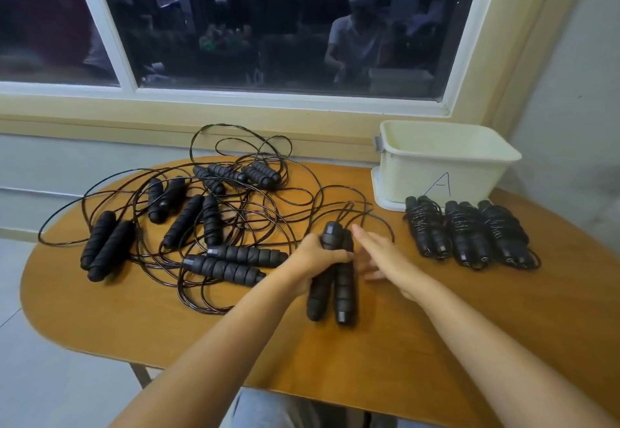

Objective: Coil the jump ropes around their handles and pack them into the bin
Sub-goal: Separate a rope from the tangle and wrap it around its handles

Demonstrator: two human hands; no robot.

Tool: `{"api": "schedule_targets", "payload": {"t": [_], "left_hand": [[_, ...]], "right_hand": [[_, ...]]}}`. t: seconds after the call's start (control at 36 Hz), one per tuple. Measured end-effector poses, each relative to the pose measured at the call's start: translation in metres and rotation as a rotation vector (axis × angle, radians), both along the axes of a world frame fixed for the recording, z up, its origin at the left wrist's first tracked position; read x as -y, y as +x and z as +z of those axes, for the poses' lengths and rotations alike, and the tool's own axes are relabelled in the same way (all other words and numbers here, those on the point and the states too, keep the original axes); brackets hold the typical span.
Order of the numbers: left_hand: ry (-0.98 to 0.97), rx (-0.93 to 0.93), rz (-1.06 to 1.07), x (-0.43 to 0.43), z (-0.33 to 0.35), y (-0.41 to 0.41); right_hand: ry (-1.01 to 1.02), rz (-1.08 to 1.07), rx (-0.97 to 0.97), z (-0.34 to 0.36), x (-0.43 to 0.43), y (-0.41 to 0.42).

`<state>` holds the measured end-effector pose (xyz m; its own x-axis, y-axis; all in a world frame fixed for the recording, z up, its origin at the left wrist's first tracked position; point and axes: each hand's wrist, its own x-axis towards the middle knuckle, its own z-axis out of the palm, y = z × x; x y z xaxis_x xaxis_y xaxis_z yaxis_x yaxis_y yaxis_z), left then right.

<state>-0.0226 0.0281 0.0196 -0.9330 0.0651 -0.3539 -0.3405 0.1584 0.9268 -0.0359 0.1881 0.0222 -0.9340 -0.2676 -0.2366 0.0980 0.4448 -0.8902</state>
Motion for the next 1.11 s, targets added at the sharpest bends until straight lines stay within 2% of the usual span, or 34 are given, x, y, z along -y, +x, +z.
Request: {"api": "schedule_targets", "payload": {"t": [0.06,0.14,0.25,0.31,0.39,0.44,0.53,0.72,0.83,0.97,1.11], "left_hand": [[0.062,-0.002,-0.030,-0.013,-0.004,0.003],[0.118,-0.049,-0.156,-0.025,-0.005,0.010],[0.093,0.032,-0.314,-0.019,-0.006,0.008],[-0.045,0.054,-0.389,-0.018,-0.004,0.007],[-0.382,-0.035,-0.397,-0.014,0.000,0.007],[-0.492,-0.113,-0.365,-0.008,0.000,0.004],[-0.642,-0.200,-0.317,0.006,-0.001,-0.005],[-0.954,-0.406,-0.125,0.040,-0.018,-0.034],[-1.132,-0.424,-0.213,0.049,-0.019,-0.051],[-1.334,-0.364,-0.275,0.051,-0.022,-0.066],[-1.407,-0.539,-0.172,0.049,-0.022,-0.068]], "right_hand": [[-0.025,0.075,0.078,0.007,0.004,0.001],[0.037,0.103,0.062,0.009,0.001,-0.003],[0.111,0.127,0.055,0.010,-0.013,-0.005],[0.255,0.126,-0.015,0.009,-0.019,-0.005],[0.703,0.143,-0.144,0.008,-0.032,-0.009],[0.898,0.172,-0.187,0.006,-0.042,-0.009],[1.032,0.214,-0.268,0.000,-0.052,-0.010],[1.202,0.289,-0.420,-0.004,-0.040,-0.014],[1.198,0.275,-0.547,-0.006,-0.017,-0.021],[0.987,0.275,-0.702,-0.013,0.011,-0.036],[0.812,0.384,-0.830,-0.017,0.040,-0.059]]}}
